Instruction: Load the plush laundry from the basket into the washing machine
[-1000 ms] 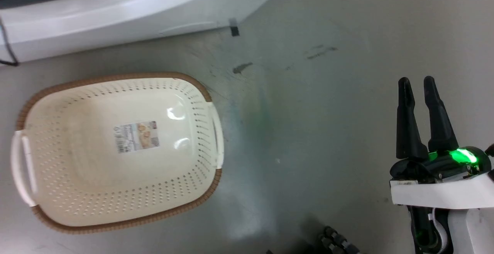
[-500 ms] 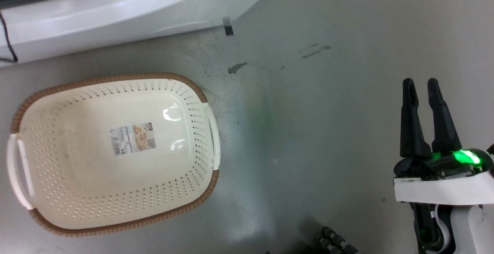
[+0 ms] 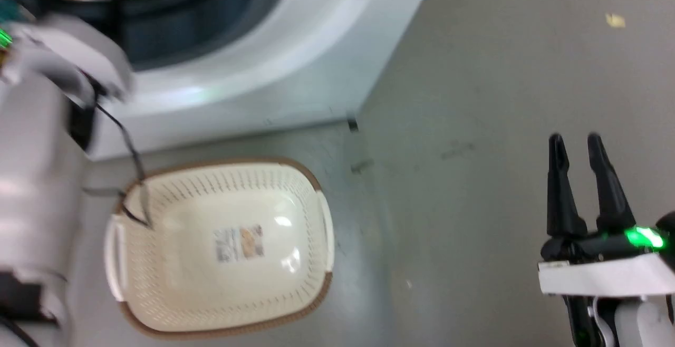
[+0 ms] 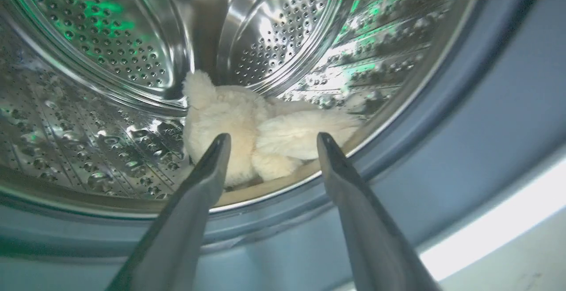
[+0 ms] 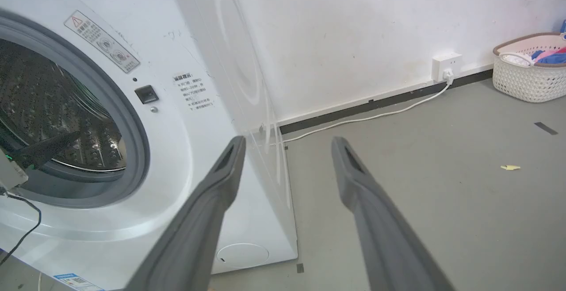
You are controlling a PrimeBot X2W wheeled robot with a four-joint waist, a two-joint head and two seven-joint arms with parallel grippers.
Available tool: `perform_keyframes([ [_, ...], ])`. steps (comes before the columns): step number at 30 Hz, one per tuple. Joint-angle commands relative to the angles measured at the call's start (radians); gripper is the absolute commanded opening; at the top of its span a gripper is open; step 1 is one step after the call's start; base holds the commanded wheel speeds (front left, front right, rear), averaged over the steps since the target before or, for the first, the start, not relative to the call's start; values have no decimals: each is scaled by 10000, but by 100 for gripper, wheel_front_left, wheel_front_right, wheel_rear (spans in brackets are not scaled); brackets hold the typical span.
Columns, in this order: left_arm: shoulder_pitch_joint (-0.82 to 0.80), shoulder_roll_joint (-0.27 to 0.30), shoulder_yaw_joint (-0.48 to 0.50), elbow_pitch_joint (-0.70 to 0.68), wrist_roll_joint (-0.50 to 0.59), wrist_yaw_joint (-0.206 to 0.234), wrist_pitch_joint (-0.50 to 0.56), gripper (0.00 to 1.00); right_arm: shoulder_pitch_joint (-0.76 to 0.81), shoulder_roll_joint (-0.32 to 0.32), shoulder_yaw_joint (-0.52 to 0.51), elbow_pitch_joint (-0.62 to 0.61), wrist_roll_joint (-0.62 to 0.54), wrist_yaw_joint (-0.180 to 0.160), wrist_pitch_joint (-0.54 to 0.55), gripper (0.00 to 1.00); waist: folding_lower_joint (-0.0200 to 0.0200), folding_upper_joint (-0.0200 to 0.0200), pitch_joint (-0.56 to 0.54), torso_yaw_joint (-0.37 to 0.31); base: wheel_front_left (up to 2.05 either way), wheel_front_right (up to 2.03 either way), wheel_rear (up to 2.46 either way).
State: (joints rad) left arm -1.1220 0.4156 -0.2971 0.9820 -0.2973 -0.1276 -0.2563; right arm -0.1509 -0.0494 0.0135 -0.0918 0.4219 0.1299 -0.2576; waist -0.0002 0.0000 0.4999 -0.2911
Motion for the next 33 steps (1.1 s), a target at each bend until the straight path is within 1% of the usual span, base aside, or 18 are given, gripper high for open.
perform_keyframes([
  [1,866,-261,-15,-746,-263,-30,-50,100,272,-8,-123,92,32,8,-42,100,2,0,-1517,841,0,0,0],
  [5,2682,-518,31,-2496,-418,-30,-52,100,662,-8,-237,178,-354,8,-42,100,2,0,-2536,1445,0,0,0],
  [10,4787,-984,343,-4118,-359,68,-53,100,1124,-8,-225,262,-794,8,-42,100,2,0,-3571,2131,0,0,0],
  [17,7784,-1645,1082,-6463,80,892,-54,100,1619,-8,-109,448,-888,8,-42,100,2,0,-4594,2740,0,0,0],
  [18,8194,-1744,1190,-6762,139,984,-54,100,1691,-8,-75,457,-880,8,-42,100,2,0,-4715,2812,0,0,0],
  [20,8972,-1973,1377,-7337,161,1015,-54,100,1859,-8,-5,477,-874,8,-42,100,2,0,-4925,2944,0,0,0],
  [21,8972,-1973,1377,-7337,161,1015,-54,100,1859,-8,-5,477,-874,8,-42,100,2,0,-4925,2944,0,0,0],
  [22,9641,-2194,1522,-7785,172,958,-54,100,2020,-8,-36,465,-867,8,-42,100,2,0,-5047,3100,0,0,0],
  [23,9641,-2194,1522,-7785,172,958,-54,100,2020,-8,-36,465,-867,8,-42,100,2,0,-5047,3100,0,0,0],
  [24,10215,-2353,1566,-7949,306,951,-54,100,2180,-8,-35,489,-919,8,-42,100,2,0,-5160,3214,0,0,0],
  [26,10451,-2465,1617,-8004,332,970,-54,100,2262,-8,0,510,-1018,8,-42,100,2,0,-5207,3255,0,0,0],
  [27,10837,-2604,1651,-8076,523,1020,-54,100,2425,-8,54,544,-1188,8,-42,100,2,0,-5278,3323,0,0,0],
  [28,10837,-2604,1651,-8076,523,1020,-54,100,2425,-8,54,544,-1188,8,-42,100,2,0,-5278,3323,0,0,0],
  [33,11386,-2803,1575,-8197,1254,1270,-54,100,2810,-8,-38,839,-1267,8,-42,100,2,0,-5356,3437,0,0,0],
])
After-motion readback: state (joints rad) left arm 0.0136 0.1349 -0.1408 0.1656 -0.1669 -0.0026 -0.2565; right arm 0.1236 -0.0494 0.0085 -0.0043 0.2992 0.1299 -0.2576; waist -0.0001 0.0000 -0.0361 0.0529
